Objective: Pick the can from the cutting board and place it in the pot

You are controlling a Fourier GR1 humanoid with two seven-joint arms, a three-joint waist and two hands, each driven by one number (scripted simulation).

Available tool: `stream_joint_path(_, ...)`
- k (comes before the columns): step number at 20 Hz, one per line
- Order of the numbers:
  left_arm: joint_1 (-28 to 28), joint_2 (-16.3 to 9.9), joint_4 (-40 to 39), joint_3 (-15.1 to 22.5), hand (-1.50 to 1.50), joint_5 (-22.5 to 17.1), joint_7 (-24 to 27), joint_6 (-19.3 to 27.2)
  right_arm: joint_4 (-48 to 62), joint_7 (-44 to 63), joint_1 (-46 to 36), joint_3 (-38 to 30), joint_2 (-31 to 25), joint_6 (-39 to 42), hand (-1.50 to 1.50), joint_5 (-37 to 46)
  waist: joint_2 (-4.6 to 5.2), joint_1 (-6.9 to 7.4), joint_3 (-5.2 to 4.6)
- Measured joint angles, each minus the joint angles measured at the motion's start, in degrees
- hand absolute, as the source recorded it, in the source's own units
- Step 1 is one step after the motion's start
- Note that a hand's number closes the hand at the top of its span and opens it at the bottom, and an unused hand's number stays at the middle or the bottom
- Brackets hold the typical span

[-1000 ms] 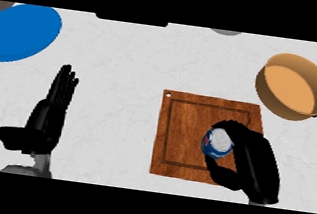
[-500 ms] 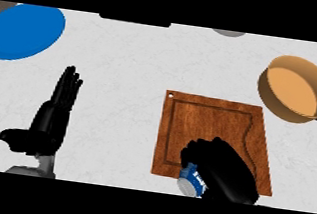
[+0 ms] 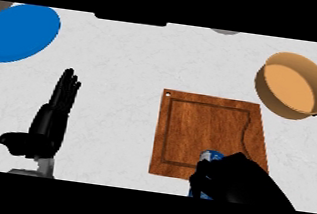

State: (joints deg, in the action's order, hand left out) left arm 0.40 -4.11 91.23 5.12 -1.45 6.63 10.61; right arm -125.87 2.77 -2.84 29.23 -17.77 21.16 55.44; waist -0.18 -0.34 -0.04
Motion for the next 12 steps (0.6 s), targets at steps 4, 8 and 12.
stream_joint_path(4,-0.6,-0.1,-0.7,-0.7,0.0,-0.2,0.2,-0.2,-7.0,3.4,-1.9,-4.1,1.3,2.8,1.5,-1.4,0.01,-0.03,-0.01)
stream_joint_path(8,0.8,0.5,0.6,0.2,0.0,0.3,-0.1,0.1,-7.7,6.8,-3.9,-8.5,2.1,4.2,1.5,-1.4,0.0,0.02,0.01)
stream_joint_path(12,0.1,-0.3,0.8,-0.8,0.0,-0.3,-0.9,-0.9,-7.3,10.0,-7.7,-13.8,3.6,5.3,1.5,-1.4,0.08,0.2,0.01)
